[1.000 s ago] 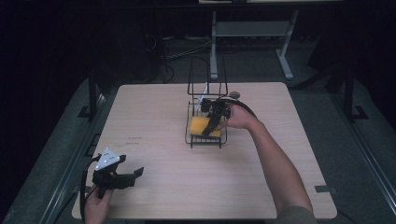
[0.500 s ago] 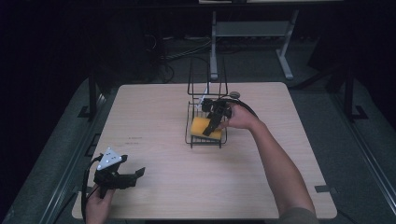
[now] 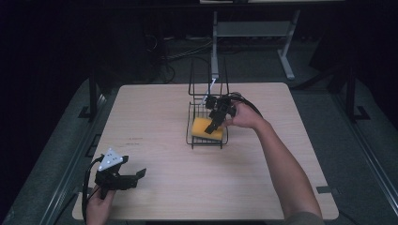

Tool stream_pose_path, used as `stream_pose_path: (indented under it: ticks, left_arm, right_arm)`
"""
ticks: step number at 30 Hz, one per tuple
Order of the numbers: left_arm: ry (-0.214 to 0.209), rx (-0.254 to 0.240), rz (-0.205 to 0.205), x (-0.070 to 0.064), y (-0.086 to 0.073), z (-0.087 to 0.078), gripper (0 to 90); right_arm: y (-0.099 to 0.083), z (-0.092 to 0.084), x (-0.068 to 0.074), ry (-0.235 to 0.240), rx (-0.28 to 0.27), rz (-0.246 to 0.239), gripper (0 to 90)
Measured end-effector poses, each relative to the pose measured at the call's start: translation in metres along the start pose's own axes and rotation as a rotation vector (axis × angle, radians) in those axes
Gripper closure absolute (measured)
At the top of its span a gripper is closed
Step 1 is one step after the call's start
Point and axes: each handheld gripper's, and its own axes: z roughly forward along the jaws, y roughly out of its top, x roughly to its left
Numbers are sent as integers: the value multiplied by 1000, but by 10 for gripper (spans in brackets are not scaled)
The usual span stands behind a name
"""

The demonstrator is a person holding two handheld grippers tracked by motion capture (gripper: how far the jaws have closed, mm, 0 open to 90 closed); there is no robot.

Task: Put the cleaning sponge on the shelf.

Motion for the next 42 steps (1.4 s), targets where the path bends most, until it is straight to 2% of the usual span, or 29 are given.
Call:
stream_pose_path:
  ticks: [3, 8, 15, 20, 25, 31, 34, 42]
  left_arm:
    - [-3, 5, 8, -1, 1, 1, 141]
    - [-7, 2, 13, -3, 2, 2, 141]
    - [-14, 13, 21, -4, 2, 5, 141]
    - [-12, 12, 21, -4, 2, 4, 141]
    - [-12, 10, 19, -4, 2, 3, 141]
    - [-13, 9, 21, -4, 2, 3, 141]
    - [-13, 9, 21, -4, 2, 3, 141]
    - [-14, 7, 22, -4, 3, 3, 141]
  right_arm:
    - [-2, -6, 3, -2, 5, 16, 182]
    - [-7, -14, 9, -8, -4, 17, 182]
    - [-15, -19, 14, 10, -20, 31, 182]
    - [-15, -18, 18, 23, 2, 29, 182]
    - [-13, -18, 24, 26, -8, 2, 182]
    - [-19, -17, 28, 38, -12, 22, 182]
    - [-20, -17, 31, 41, 9, 20, 182]
    - [-22, -17, 40, 50, -5, 6, 182]
